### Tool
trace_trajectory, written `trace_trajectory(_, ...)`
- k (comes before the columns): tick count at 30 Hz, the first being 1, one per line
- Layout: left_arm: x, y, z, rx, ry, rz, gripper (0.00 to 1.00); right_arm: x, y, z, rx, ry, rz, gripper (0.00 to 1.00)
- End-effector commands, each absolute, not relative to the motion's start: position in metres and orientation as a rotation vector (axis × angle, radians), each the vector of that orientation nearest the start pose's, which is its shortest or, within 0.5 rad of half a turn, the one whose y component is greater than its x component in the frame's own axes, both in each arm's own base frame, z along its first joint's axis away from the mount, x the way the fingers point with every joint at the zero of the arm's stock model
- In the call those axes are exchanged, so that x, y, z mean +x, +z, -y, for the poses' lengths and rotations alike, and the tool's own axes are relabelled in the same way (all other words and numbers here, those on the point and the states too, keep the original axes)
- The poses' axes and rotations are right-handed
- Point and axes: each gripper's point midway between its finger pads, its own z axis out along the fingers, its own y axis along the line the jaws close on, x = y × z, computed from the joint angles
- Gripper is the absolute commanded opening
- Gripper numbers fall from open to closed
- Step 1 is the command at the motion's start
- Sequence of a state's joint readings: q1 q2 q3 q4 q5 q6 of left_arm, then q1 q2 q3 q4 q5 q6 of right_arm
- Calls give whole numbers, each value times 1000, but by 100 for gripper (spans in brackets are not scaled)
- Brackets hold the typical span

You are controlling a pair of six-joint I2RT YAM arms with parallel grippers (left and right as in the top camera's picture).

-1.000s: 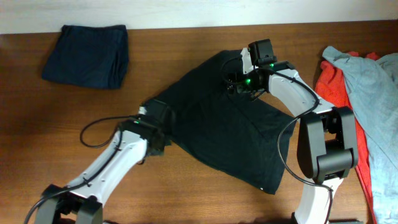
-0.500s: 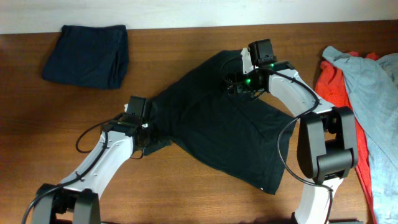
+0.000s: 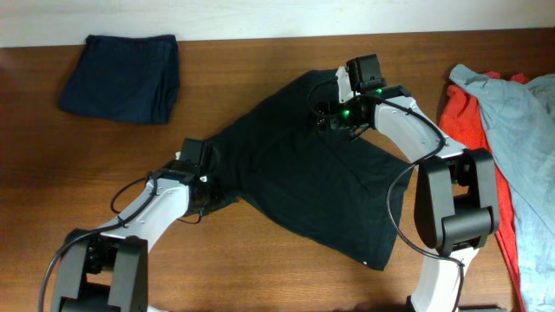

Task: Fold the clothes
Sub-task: 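Pull the shirt's left side outward with the left gripper to spread it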

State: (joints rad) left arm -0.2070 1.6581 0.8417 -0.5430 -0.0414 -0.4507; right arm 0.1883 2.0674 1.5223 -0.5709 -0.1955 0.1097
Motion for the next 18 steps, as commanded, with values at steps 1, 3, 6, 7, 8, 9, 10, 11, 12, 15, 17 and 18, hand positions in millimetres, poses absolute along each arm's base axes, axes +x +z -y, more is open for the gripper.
trace_trajectory(1, 283, -12, 28, -436, 127, -2963, 0, 485, 68, -120, -141, 337, -2656, 99)
trace_trajectory(3, 275, -11, 11, -455, 248, -2973, 0, 485, 68, -120, -141, 337, -2656, 99)
trace_trajectory(6, 267, -7, -12, -478, 406, -2963, 1, 485, 68, -120, -141, 337, -2656, 99)
trace_trajectory(7, 267, -6, -18, -489, 436, -2956, 1, 485, 68, -120, -141, 337, -2656, 99)
trace_trajectory(8, 267, -6, -21, -483, 446, -2957, 3, 485, 68, -120, -141, 337, -2656, 99)
trace_trajectory(9, 268, -6, -23, -473, 448, -2959, 10, 485, 68, -120, -141, 337, -2656, 99)
trace_trajectory(10, 268, -6, -24, -464, 448, -2960, 15, 485, 68, -120, -141, 337, -2656, 99)
trace_trajectory(11, 269, -5, -26, -459, 459, -2956, 22, 485, 68, -120, -141, 337, -2656, 99)
trace_trajectory(12, 271, -4, -28, -448, 473, -2951, 23, 485, 68, -120, -141, 337, -2656, 99)
trace_trajectory(15, 279, 2, -29, -431, 485, -2930, 24, 485, 68, -120, -141, 337, -2656, 99)
trace_trajectory(17, 292, 11, -28, -424, 466, -2899, 24, 485, 68, -121, -142, 338, -2656, 99)
trace_trajectory(18, 302, 17, -27, -391, 458, -2884, 25, 485, 68, -120, -141, 338, -2659, 99)
